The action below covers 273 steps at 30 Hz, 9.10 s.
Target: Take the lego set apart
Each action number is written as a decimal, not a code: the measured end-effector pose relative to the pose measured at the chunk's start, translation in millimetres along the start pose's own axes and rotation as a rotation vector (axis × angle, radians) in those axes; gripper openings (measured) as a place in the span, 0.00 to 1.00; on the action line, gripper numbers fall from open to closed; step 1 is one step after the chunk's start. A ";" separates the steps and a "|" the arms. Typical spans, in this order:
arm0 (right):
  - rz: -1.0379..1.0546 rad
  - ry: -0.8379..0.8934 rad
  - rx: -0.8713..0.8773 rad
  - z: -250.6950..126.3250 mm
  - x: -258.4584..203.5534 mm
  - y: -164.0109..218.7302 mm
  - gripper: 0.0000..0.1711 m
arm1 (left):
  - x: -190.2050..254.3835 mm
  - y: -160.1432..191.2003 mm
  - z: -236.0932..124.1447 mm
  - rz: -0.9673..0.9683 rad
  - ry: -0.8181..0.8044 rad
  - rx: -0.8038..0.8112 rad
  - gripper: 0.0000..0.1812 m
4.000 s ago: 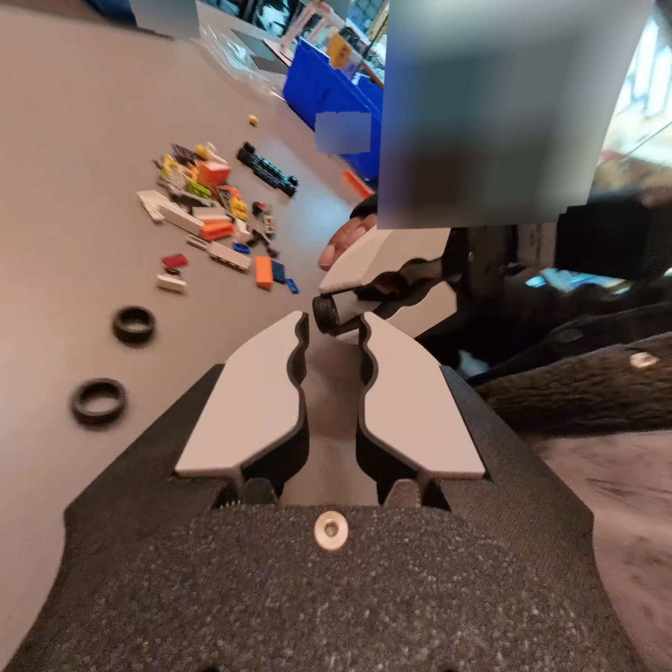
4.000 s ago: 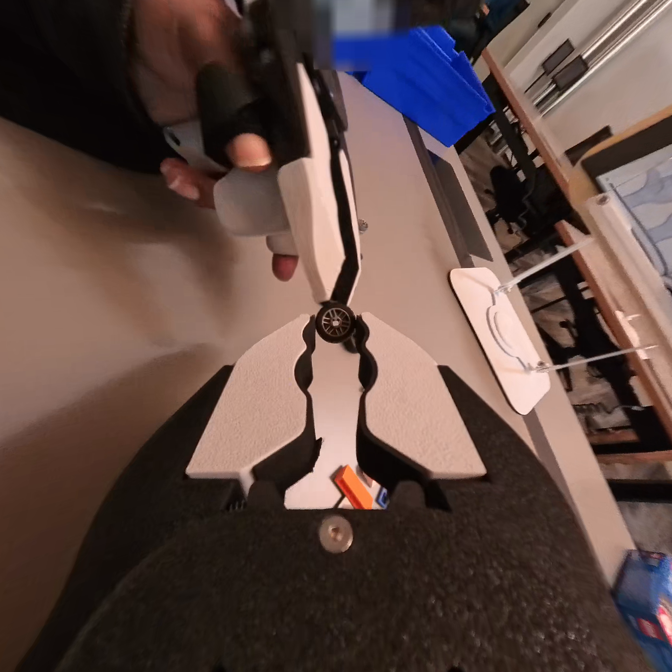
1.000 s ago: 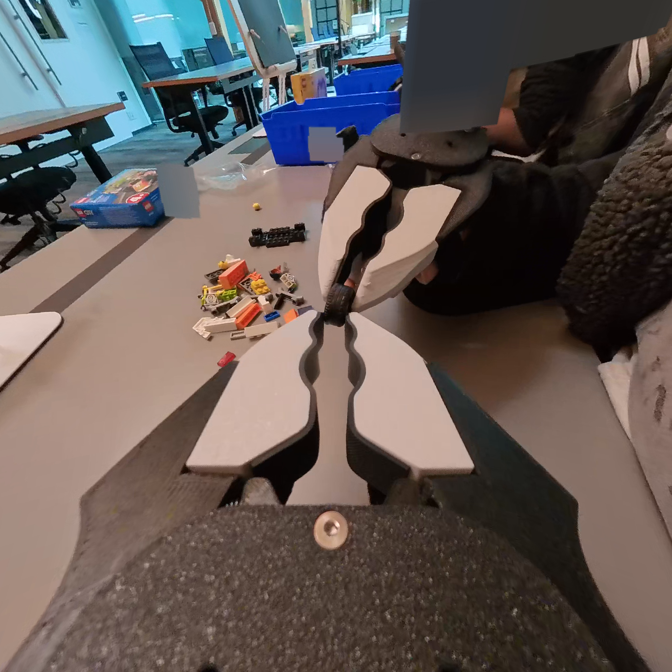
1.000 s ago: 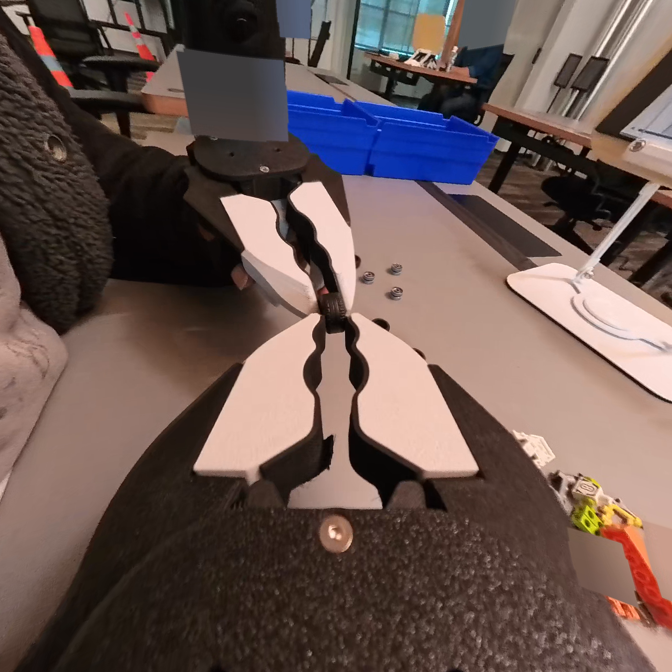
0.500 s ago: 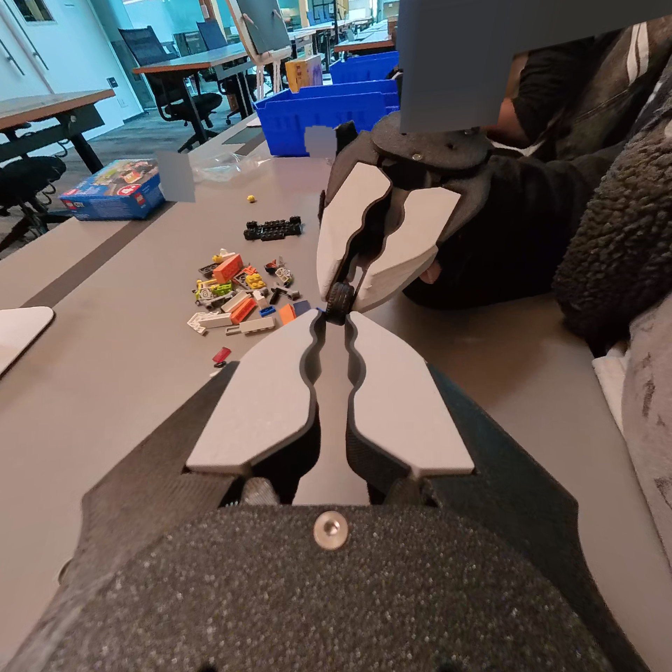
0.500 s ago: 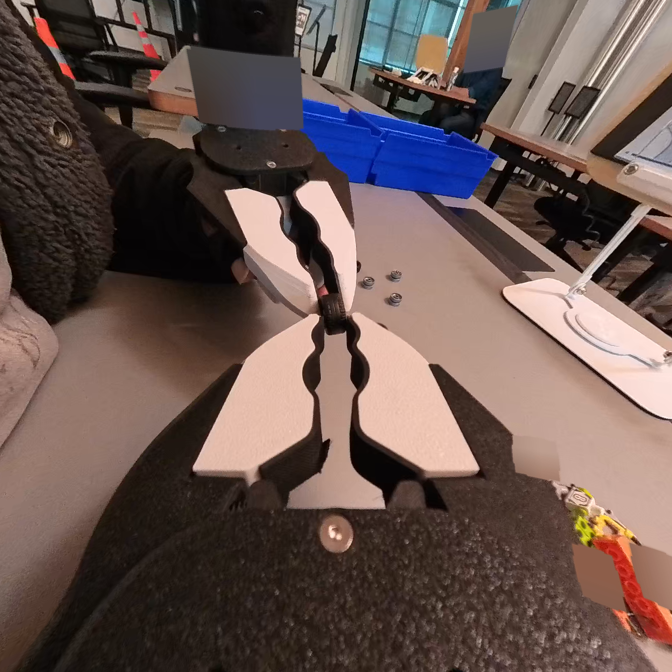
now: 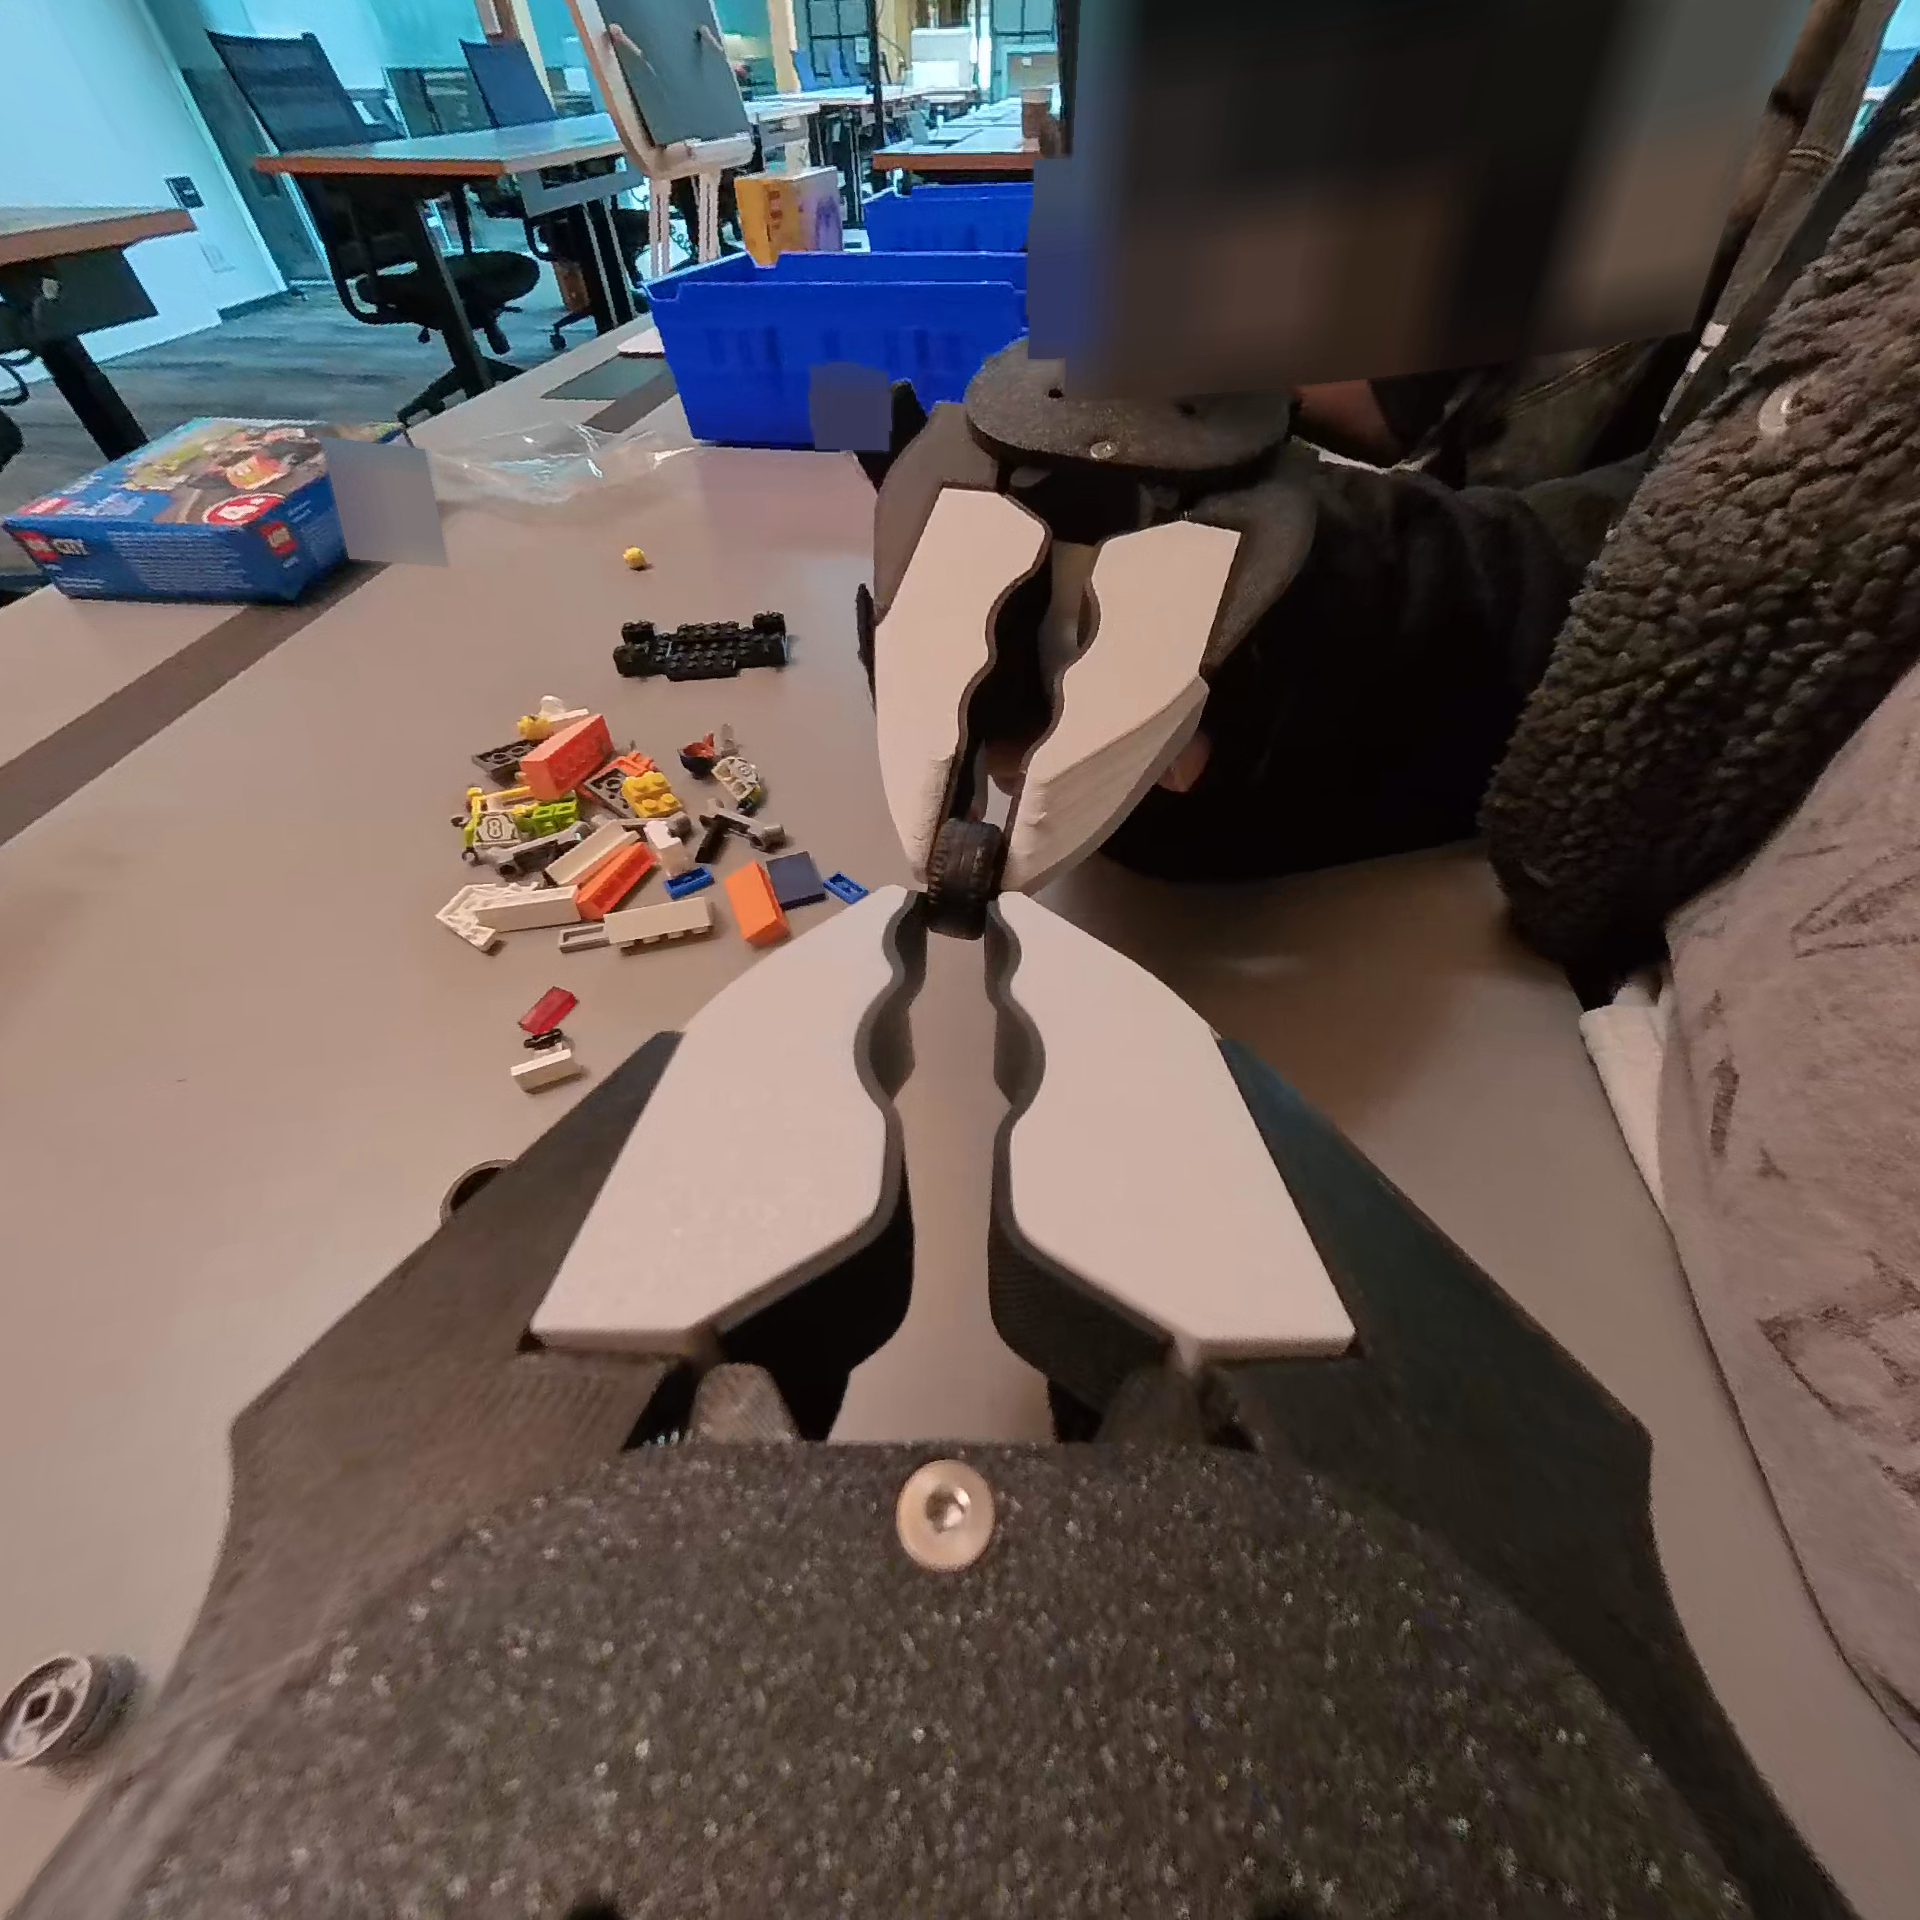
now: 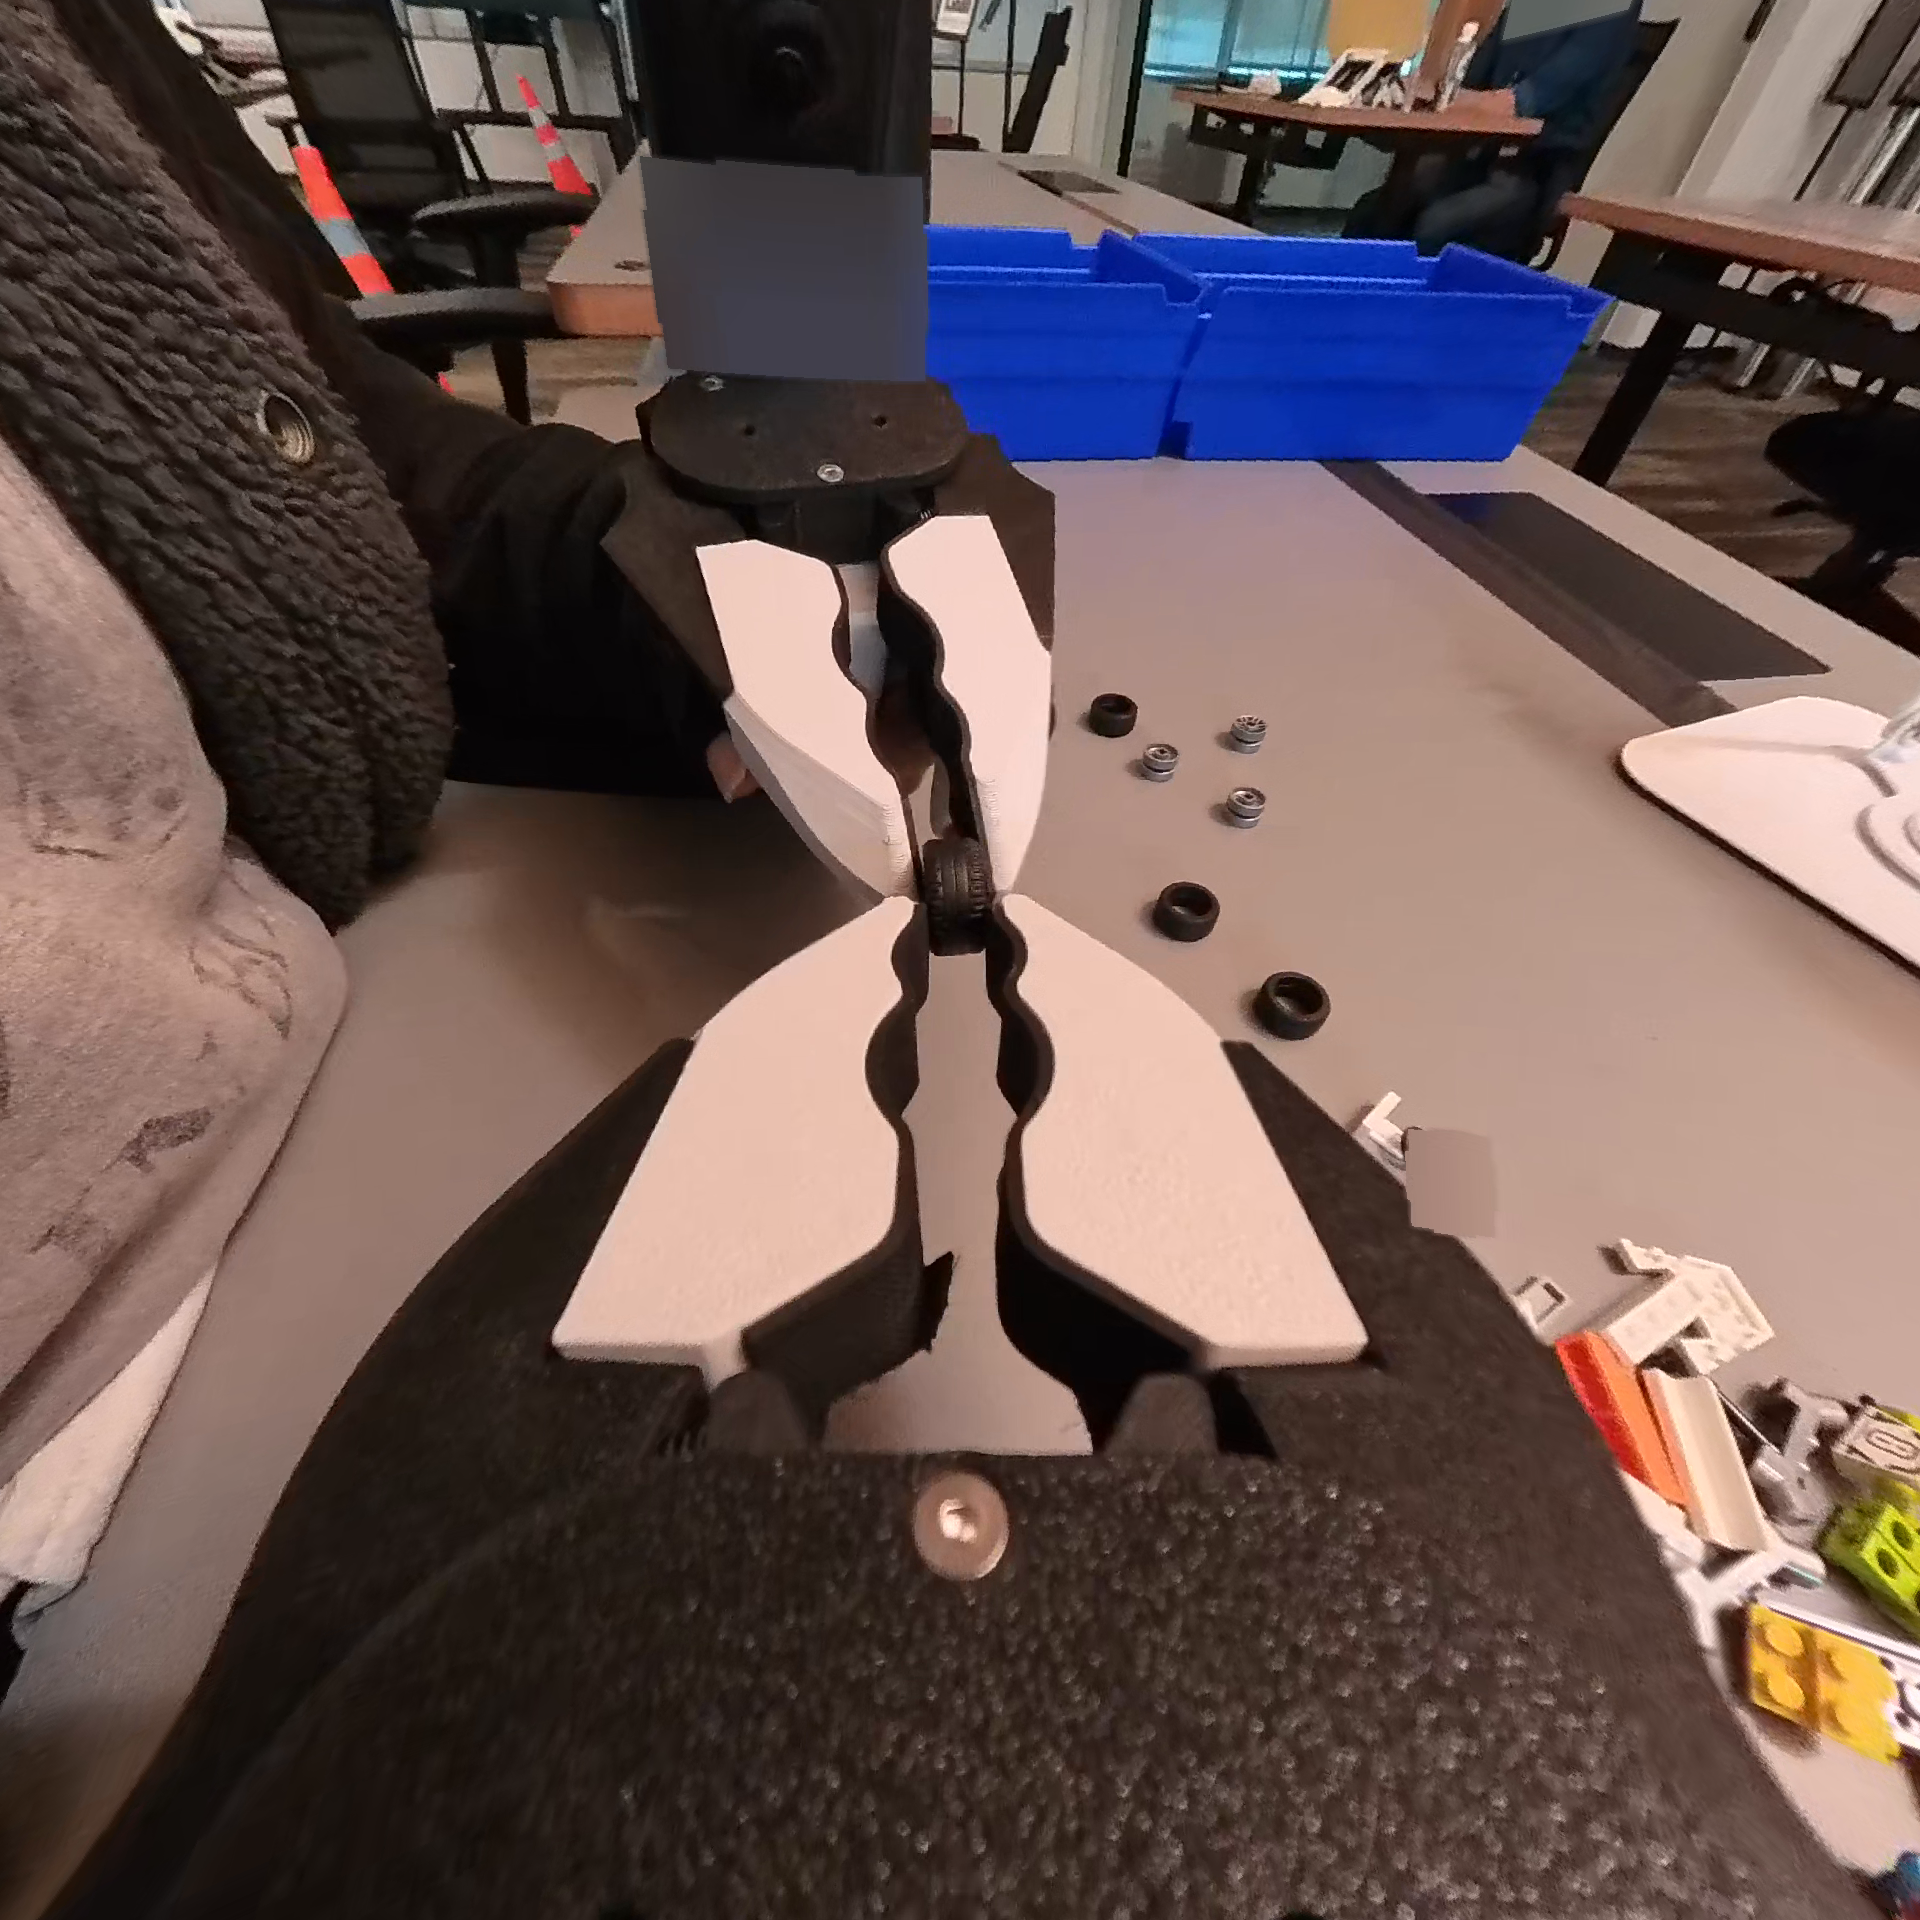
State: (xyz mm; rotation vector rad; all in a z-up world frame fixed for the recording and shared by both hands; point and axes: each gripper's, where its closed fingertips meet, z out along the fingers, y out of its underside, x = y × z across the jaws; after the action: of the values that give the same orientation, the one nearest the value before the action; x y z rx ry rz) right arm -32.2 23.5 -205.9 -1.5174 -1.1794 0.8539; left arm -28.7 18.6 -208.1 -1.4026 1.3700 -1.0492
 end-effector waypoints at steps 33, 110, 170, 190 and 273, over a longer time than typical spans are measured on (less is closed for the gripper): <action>-0.025 0.350 -0.011 -5.5 32.9 -6.8 0.05 | -33.4 -9.7 5.9 0.160 -0.537 -0.019 0.05; 0.180 0.653 -0.031 -4.9 64.9 10.8 0.00 | -61.6 8.9 24.0 -0.145 -0.674 -0.082 0.06; 0.049 0.351 -0.460 4.8 69.1 60.1 0.00 | -77.5 57.0 2.6 -0.163 -0.296 -0.351 0.00; 0.098 0.264 -0.582 9.7 92.0 80.4 0.19 | -136.5 37.7 -61.2 -0.228 -0.491 -0.333 0.00; 0.251 0.739 -0.238 -31.3 -23.9 43.9 0.00 | 9.9 73.0 -92.8 -0.346 -0.952 -0.267 0.00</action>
State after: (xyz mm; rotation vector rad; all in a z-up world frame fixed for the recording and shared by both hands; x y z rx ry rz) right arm 1.5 -9.6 -241.1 -1.9665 -0.5597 0.2463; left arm -136.4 5.8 -255.7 -2.0128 0.5764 -0.2713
